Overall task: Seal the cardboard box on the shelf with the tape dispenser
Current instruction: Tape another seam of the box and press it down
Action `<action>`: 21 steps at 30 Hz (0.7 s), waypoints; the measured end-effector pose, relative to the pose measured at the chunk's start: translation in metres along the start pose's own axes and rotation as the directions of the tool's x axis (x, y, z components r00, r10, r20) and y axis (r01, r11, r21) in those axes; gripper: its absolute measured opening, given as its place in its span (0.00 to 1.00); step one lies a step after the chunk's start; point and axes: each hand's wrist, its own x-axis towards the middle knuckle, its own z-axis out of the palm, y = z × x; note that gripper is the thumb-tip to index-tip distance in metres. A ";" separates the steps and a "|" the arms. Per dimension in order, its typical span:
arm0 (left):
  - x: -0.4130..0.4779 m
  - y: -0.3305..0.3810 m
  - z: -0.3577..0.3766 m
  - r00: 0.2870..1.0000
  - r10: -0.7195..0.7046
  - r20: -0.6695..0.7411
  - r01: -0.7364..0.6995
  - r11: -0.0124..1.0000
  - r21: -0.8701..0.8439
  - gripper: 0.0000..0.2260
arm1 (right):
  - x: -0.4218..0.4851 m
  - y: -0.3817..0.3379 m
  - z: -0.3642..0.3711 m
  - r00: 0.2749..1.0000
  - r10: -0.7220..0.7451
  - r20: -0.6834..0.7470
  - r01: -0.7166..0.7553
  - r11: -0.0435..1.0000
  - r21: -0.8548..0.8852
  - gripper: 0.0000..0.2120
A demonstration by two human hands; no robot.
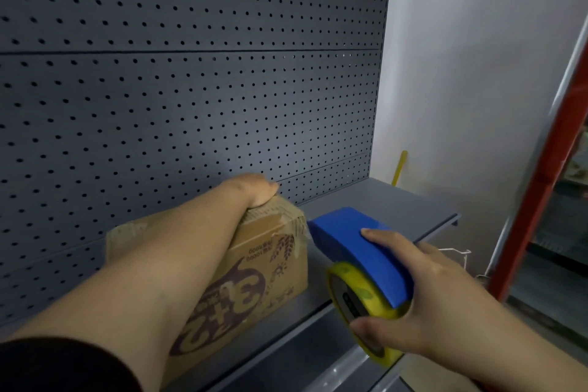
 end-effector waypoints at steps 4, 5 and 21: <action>-0.006 0.000 -0.002 0.986 -0.140 -0.093 0.139 0.990 -0.009 0.25 | 0.009 0.003 0.010 1.000 -0.021 -0.002 0.021 1.000 0.016 0.42; -0.009 0.000 -0.003 0.977 -0.146 -0.156 0.156 0.986 0.055 0.26 | 0.012 0.004 0.012 1.000 -0.028 0.004 0.027 0.999 0.017 0.42; -0.078 -0.026 0.007 1.000 0.011 0.020 -0.011 1.000 0.005 0.33 | 0.040 0.003 -0.010 0.994 -0.106 -0.027 0.106 0.994 0.011 0.36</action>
